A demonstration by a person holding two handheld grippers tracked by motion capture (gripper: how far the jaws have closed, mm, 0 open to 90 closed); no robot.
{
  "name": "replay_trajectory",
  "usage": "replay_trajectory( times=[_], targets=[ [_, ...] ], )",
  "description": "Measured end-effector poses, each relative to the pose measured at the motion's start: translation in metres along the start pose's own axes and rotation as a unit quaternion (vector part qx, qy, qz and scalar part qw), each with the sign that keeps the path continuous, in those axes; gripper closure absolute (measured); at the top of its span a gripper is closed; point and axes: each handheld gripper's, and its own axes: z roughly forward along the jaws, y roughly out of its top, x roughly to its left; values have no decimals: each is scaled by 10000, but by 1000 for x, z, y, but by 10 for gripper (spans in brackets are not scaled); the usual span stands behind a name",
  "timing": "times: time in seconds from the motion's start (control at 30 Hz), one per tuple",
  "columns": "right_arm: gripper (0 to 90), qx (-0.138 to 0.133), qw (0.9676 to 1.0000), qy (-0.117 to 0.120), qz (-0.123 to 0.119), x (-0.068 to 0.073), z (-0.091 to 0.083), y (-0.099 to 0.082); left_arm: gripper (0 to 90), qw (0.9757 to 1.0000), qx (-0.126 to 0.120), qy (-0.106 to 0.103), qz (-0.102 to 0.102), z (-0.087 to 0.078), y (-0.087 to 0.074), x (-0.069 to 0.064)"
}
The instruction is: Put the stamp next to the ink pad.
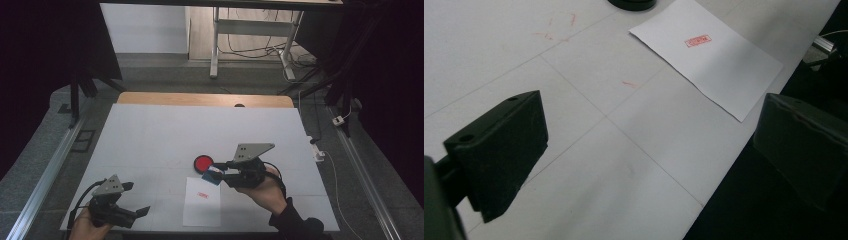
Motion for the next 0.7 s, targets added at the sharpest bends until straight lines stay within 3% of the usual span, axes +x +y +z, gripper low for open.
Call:
replay_trajectory(
  times=[0.7],
  targets=[
    [699, 173, 9979, -558, 286, -22, -16, -16, 0, 9999, 38, 95, 32, -1, 0, -1]
  ],
)
